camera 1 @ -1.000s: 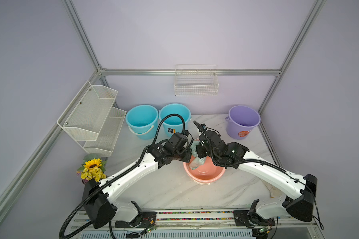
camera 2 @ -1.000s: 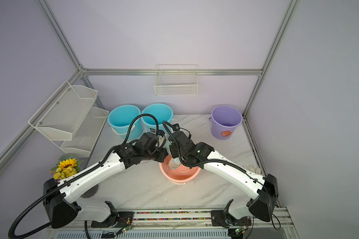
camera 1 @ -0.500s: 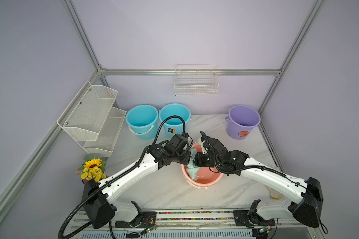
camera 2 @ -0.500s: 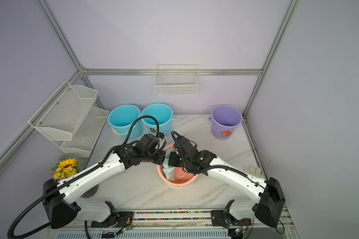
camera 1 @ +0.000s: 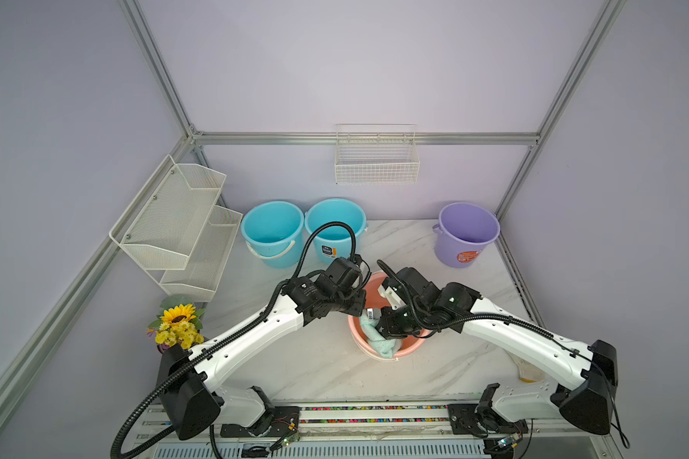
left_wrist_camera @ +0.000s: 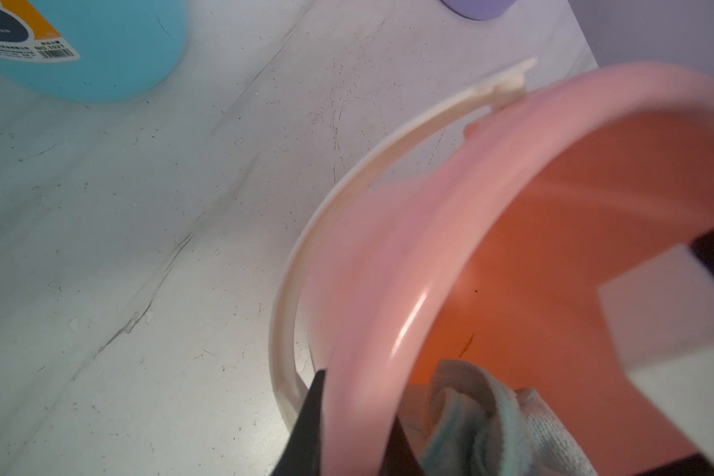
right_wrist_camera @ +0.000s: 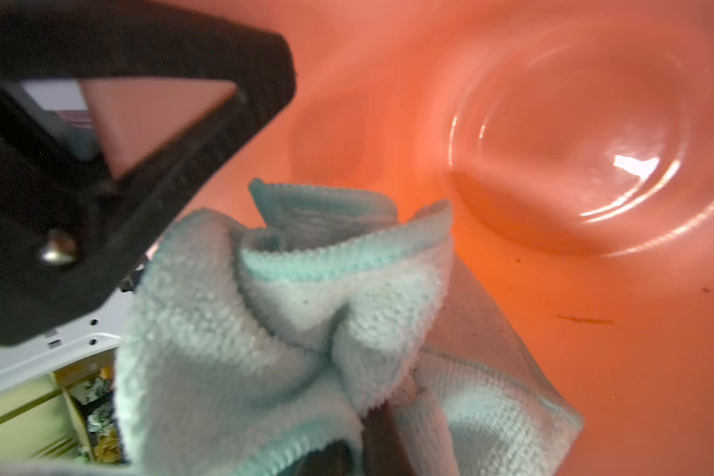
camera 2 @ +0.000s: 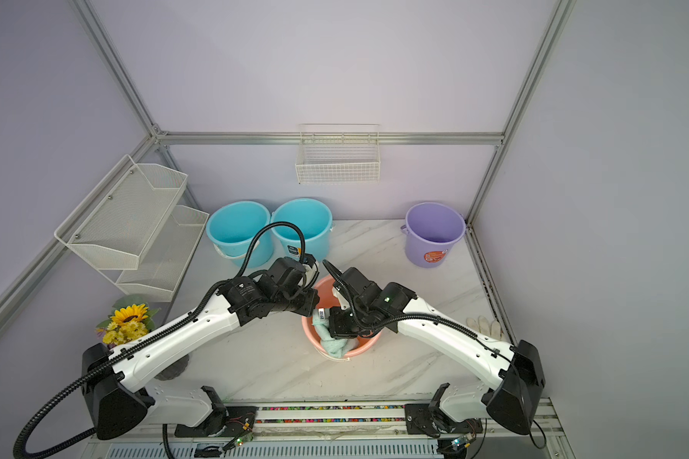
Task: Wipe the inside of the bucket with a cloth
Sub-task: Wipe the dirt from the inside of the bucket.
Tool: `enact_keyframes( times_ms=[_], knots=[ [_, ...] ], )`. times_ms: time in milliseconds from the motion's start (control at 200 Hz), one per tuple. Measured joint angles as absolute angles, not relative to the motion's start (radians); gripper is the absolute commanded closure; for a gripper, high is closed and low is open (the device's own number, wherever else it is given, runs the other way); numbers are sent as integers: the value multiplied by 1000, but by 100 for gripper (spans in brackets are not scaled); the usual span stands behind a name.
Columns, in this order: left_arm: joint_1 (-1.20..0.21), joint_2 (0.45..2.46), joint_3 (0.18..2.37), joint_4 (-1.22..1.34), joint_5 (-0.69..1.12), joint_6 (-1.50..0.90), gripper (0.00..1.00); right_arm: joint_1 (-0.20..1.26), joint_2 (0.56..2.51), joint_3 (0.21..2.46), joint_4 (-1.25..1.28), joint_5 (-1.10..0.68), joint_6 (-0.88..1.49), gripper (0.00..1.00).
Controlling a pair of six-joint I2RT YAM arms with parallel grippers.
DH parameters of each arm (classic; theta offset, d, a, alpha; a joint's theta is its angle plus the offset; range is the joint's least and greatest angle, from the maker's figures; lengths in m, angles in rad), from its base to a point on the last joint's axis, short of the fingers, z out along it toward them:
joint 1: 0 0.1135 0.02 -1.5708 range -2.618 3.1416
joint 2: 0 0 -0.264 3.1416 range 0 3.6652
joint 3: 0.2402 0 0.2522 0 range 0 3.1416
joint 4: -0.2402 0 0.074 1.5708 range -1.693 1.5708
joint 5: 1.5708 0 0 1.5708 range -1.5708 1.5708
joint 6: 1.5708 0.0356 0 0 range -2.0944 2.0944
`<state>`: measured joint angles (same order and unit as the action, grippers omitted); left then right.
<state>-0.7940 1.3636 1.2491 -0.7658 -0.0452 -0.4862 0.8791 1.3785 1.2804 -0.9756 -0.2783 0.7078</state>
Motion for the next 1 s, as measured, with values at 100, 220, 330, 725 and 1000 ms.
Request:
enact_keyframes(
  times_ms=[100, 220, 330, 725, 1000],
  knots=[
    [-791, 1361, 1249, -768, -51, -486, 100, 880, 1420, 1364, -1129, -199, 645, 100],
    [-780, 1356, 1249, -775, -54, -485, 100, 880, 1467, 1455, -1280, -64, 603, 100],
    [-772, 1354, 1249, -781, -54, -485, 100, 880, 1506, 1519, -1374, 89, 589, 100],
    [-766, 1354, 1249, -759, -29, -490, 100, 889, 1554, 1618, -1309, 537, 516, 100],
    [-752, 1354, 1249, -738, -31, -498, 100, 889, 1496, 1481, -904, 584, 351, 100]
  ],
)
